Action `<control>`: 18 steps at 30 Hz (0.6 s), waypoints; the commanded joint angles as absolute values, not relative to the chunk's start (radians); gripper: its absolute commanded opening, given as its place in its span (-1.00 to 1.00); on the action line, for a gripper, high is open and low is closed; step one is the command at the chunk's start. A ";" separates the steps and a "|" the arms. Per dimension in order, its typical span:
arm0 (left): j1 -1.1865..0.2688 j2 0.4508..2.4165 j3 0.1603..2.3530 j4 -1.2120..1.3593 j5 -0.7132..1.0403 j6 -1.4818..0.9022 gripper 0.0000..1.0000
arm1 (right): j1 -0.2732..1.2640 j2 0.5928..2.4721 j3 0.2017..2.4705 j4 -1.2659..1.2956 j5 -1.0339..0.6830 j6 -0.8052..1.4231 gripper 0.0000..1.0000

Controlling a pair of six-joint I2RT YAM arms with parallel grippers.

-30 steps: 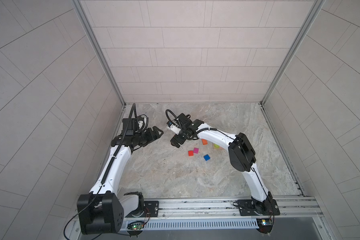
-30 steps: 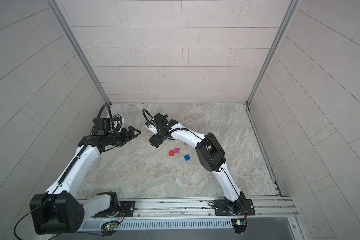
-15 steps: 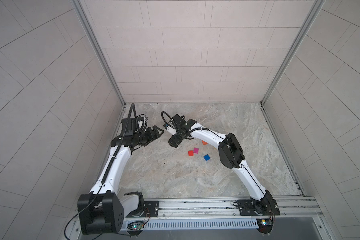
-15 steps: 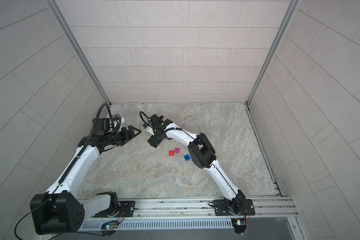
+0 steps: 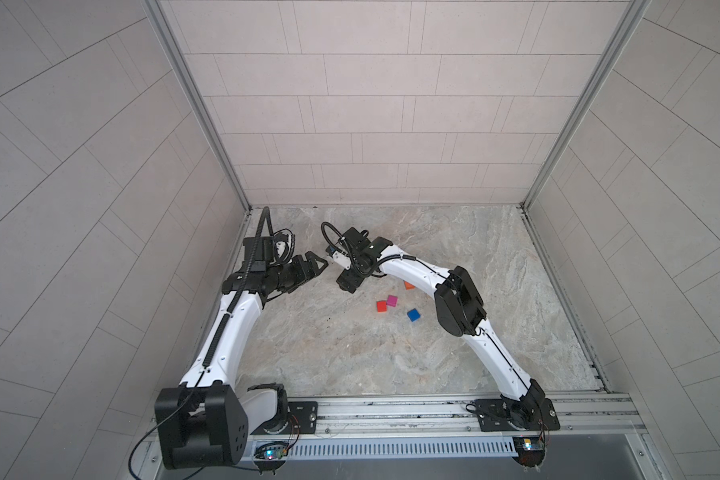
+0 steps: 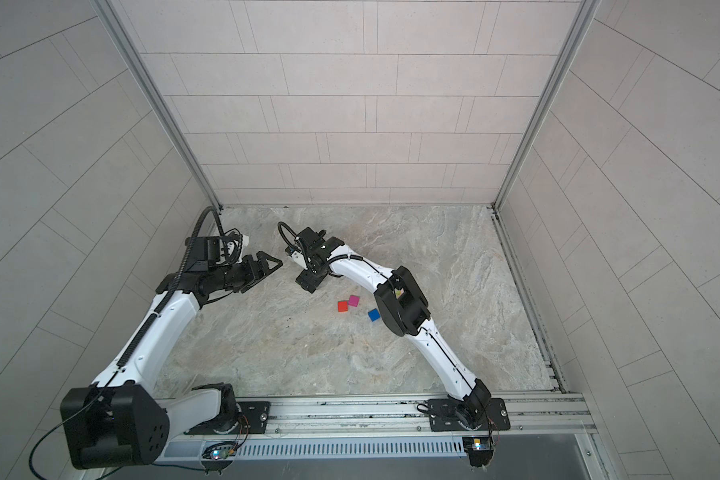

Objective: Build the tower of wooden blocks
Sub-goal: 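Lower the right gripper onto the red arch block and close on it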

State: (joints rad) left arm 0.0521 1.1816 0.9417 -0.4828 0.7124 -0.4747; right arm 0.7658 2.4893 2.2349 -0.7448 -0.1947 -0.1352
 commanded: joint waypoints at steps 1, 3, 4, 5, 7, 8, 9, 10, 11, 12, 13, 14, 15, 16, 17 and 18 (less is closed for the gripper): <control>0.057 1.163 0.934 -0.472 0.711 -0.470 0.74 | 0.772 2.520 2.249 -0.764 -0.199 -0.151 0.72; 0.058 1.164 0.933 -0.472 0.712 -0.472 0.75 | 0.772 2.522 2.249 -0.764 -0.200 -0.150 0.65; 0.058 1.166 0.933 -0.474 0.713 -0.471 0.75 | 0.772 2.522 2.249 -0.764 -0.202 -0.148 0.63; 0.058 1.166 0.934 -0.474 0.712 -0.471 0.74 | 0.772 2.522 2.249 -0.764 -0.203 -0.147 0.60; 0.058 1.166 0.933 -0.474 0.712 -0.471 0.75 | 0.772 2.522 2.250 -0.765 -0.211 -0.142 0.54; 0.058 1.165 0.932 -0.472 0.713 -0.472 0.75 | 0.772 2.519 2.249 -0.763 -0.215 -0.139 0.53; 0.058 1.166 0.933 -0.471 0.716 -0.472 0.74 | 0.772 2.517 2.250 -0.764 -0.218 -0.136 0.52; 0.058 1.167 0.931 -0.471 0.717 -0.472 0.75 | 0.772 2.515 2.250 -0.762 -0.220 -0.135 0.52; 0.058 1.168 0.933 -0.471 0.718 -0.472 0.75 | 0.772 2.512 2.250 -0.760 -0.222 -0.132 0.52; 0.057 1.169 0.932 -0.471 0.719 -0.473 0.75 | 0.772 2.509 2.250 -0.759 -0.223 -0.132 0.51; 0.057 1.170 0.933 -0.471 0.719 -0.474 0.75 | 0.772 2.507 2.250 -0.757 -0.224 -0.130 0.50; 0.058 1.167 0.934 -0.471 0.718 -0.473 0.75 | 0.772 2.504 2.250 -0.755 -0.225 -0.128 0.50; 0.056 1.167 0.933 -0.471 0.717 -0.472 0.75 | 0.772 2.503 2.251 -0.754 -0.225 -0.127 0.48; 0.057 1.167 0.933 -0.471 0.717 -0.472 0.75 | 0.772 2.503 2.252 -0.753 -0.225 -0.126 0.45; 0.058 1.167 0.932 -0.471 0.717 -0.472 0.74 | 0.772 2.501 2.252 -0.754 -0.227 -0.126 0.43; 0.058 1.167 0.932 -0.471 0.716 -0.472 0.75 | 0.772 2.499 2.252 -0.754 -0.226 -0.124 0.41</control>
